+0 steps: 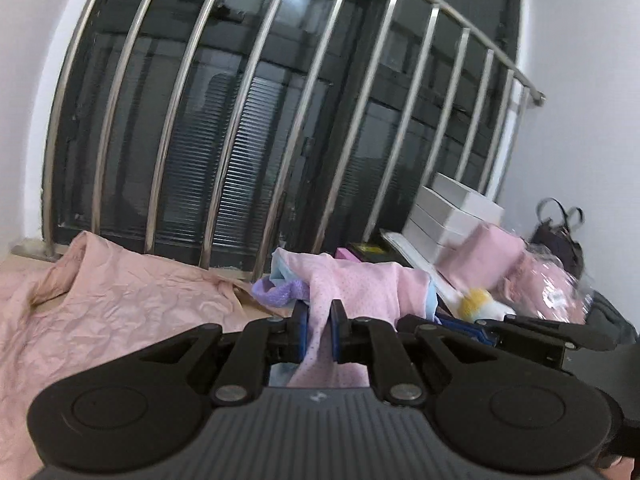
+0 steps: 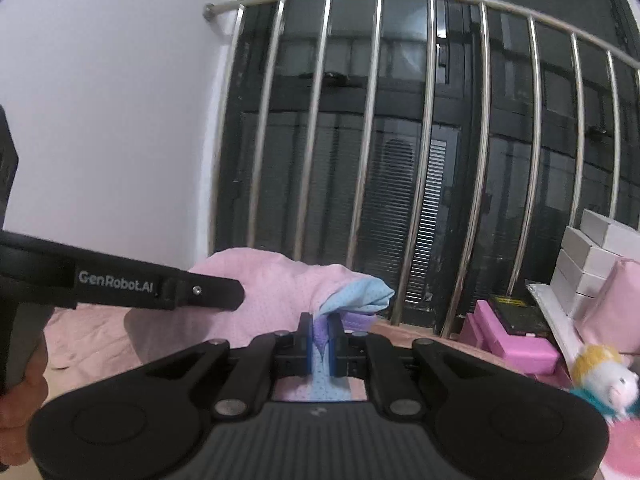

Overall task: Fold clothes
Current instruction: 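Carry the folded bundle with both grippers onto the pink quilted blanket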

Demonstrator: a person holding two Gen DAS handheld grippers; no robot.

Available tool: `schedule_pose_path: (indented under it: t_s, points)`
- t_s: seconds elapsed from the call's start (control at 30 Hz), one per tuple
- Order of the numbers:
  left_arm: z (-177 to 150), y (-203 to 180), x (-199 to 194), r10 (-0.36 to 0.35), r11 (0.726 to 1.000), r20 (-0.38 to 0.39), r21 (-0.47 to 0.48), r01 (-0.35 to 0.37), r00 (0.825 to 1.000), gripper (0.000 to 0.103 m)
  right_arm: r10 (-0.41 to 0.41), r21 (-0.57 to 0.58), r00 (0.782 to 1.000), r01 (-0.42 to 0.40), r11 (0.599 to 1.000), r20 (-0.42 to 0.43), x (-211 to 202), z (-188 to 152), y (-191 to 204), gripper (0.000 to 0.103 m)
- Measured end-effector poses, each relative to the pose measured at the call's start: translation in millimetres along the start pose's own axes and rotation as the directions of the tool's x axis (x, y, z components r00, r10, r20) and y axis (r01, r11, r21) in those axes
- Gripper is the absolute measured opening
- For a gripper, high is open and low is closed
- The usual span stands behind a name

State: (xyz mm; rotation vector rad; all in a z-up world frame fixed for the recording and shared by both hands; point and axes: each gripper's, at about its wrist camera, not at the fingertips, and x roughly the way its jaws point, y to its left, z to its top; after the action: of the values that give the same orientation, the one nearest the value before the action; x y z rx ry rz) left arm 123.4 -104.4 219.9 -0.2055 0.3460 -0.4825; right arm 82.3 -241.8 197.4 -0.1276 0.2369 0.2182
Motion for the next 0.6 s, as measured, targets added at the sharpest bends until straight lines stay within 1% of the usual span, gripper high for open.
schedule_pose_path:
  t_s: [0.1,0.17,0.23,0.33,0.37,0.47,0.5,0.57,0.6]
  points:
    - [0.6,37.7,48.9,0.003,0.999,-0.009,-0.047,-0.004,1.000,0.010,-0.015,0.006,1.000,0.015,1.000,-0.005,45.3,2.2,-19.0,0.007]
    - [-4.7,58.1,81.9,0.021,0.998,-0.018,-0.057,-0.022,1.000,0.010,-0.018,0.015,1.000,0.018,1.000,-0.022,81.5,-1.2,-32.4,0.007]
    - [-16.3,83.1,114.8,0.047,0.998,-0.031,-0.047,-0.048,0.998,0.010,-0.004,0.037,0.999,0.006,0.999,-0.051,117.9,-9.3,-47.6,0.007]
    - [-32.9,115.7,160.3,0.065,0.994,-0.100,-0.083,-0.073,0.993,0.010,0.049,0.097,0.992,-0.038,0.995,-0.116,172.4,-31.7,-65.8,0.007]
    - [-38.8,125.1,172.0,0.066,0.992,-0.120,-0.101,-0.078,0.991,0.010,0.051,0.105,0.989,-0.037,0.994,-0.137,187.0,-40.5,-69.4,0.007]
    - [-63.0,149.4,209.8,0.089,0.987,-0.198,-0.118,-0.114,0.976,0.010,0.052,0.129,0.978,-0.026,0.991,-0.201,228.3,-67.1,-79.1,0.007]
    - [-71.7,154.3,220.2,0.105,0.986,-0.226,-0.100,-0.130,0.968,0.010,0.049,0.136,0.973,-0.018,0.991,-0.224,240.9,-76.3,-81.6,0.007]
    - [-88.7,164.2,238.7,0.138,0.983,-0.286,-0.079,-0.166,0.948,0.011,0.039,0.123,0.953,-0.002,0.992,-0.300,268.0,-95.5,-82.7,0.009]
    - [-95.9,168.2,245.6,0.145,0.981,-0.315,-0.080,-0.178,0.938,0.014,0.039,0.116,0.941,0.000,0.993,-0.337,275.6,-104.3,-80.4,0.010]
